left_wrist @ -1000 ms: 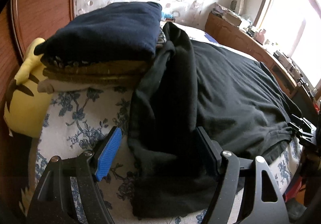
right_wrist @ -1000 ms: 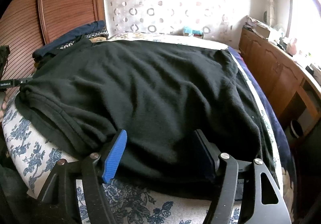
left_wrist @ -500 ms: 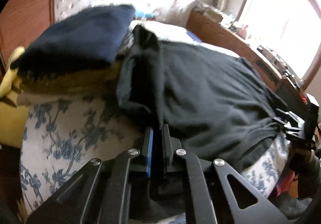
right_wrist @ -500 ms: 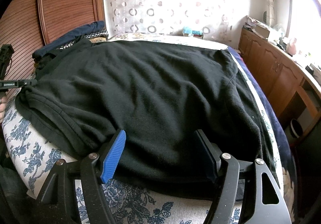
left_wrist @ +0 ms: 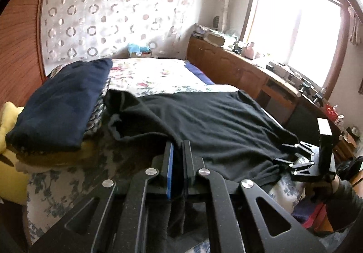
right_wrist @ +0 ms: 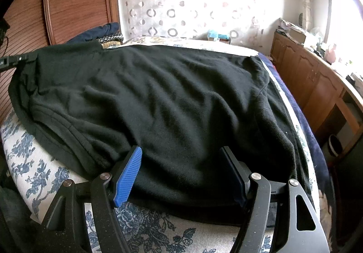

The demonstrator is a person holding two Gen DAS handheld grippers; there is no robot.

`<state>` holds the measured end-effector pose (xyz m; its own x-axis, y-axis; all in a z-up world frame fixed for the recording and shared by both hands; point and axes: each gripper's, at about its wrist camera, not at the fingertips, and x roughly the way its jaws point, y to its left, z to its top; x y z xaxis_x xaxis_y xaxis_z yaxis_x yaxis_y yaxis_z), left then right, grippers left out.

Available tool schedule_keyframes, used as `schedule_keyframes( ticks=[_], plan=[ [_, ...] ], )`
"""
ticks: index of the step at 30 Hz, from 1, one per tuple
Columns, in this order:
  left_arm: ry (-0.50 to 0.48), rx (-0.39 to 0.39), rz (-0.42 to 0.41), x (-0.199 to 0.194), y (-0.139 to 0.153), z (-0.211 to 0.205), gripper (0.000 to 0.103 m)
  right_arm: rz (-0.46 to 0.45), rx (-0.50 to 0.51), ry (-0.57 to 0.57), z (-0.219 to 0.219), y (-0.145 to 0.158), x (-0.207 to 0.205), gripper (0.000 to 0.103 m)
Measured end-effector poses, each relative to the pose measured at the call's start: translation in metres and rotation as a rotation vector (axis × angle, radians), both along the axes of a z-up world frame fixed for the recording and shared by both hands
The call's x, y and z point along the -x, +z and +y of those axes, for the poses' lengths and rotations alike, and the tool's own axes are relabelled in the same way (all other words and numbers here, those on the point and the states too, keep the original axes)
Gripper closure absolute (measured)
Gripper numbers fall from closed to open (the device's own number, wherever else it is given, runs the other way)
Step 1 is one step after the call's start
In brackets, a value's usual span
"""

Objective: Fold small clothes
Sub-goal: 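Pinch and straighten the shirt edge with the left gripper, then open it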

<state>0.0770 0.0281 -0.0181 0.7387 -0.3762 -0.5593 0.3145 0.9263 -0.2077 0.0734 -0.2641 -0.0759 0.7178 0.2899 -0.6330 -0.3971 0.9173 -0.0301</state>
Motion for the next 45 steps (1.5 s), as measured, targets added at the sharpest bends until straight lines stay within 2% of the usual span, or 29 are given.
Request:
schedule_keyframes(
  ticks=[4, 14, 22, 25, 27, 28, 29, 31, 34, 37, 39, 40, 45],
  plan=[
    [-0.033, 0.006, -0.036, -0.006, 0.016, -0.016, 0.096, 0.015, 0.002, -0.005, -0.003, 0.005, -0.002, 0.031],
    [-0.182, 0.005, -0.117, -0.032, 0.061, -0.085, 0.096, -0.052, -0.031, -0.055, -0.037, 0.031, 0.003, 0.031],
    [-0.315, 0.022, -0.103, -0.046, 0.080, -0.144, 0.096, -0.080, -0.051, -0.099, -0.061, 0.038, 0.009, 0.031],
    [-0.362, -0.018, -0.090, -0.046, 0.080, -0.168, 0.096, -0.080, -0.055, -0.102, -0.065, 0.038, 0.010, 0.031],
    [-0.397, -0.051, -0.043, -0.048, 0.073, -0.181, 0.095, -0.080, -0.055, -0.105, -0.066, 0.037, 0.009, 0.031],
    [-0.393, -0.064, -0.037, -0.049, 0.070, -0.183, 0.090, -0.079, -0.057, -0.105, -0.067, 0.037, 0.009, 0.031],
    [-0.395, -0.068, -0.051, -0.046, 0.067, -0.183, 0.077, -0.079, -0.059, -0.106, -0.067, 0.037, 0.009, 0.031],
    [-0.392, -0.060, -0.062, -0.042, 0.065, -0.181, 0.059, -0.076, -0.064, -0.106, -0.068, 0.037, 0.009, 0.031],
    [-0.376, -0.051, -0.051, -0.042, 0.063, -0.173, 0.057, -0.073, -0.064, -0.103, -0.070, 0.037, 0.006, 0.031],
    [-0.331, -0.083, -0.055, -0.041, 0.056, -0.160, 0.056, -0.072, -0.063, -0.096, -0.068, 0.038, 0.005, 0.031],
    [-0.309, -0.079, -0.050, -0.039, 0.051, -0.148, 0.041, -0.072, -0.066, -0.088, -0.066, 0.039, 0.002, 0.031],
    [-0.293, -0.070, -0.050, -0.039, 0.048, -0.140, 0.030, -0.072, -0.068, -0.084, -0.065, 0.040, 0.001, 0.031],
    [-0.189, -0.066, -0.053, -0.035, 0.035, -0.101, 0.027, -0.074, -0.067, -0.052, -0.053, 0.042, -0.009, 0.031]
  ],
)
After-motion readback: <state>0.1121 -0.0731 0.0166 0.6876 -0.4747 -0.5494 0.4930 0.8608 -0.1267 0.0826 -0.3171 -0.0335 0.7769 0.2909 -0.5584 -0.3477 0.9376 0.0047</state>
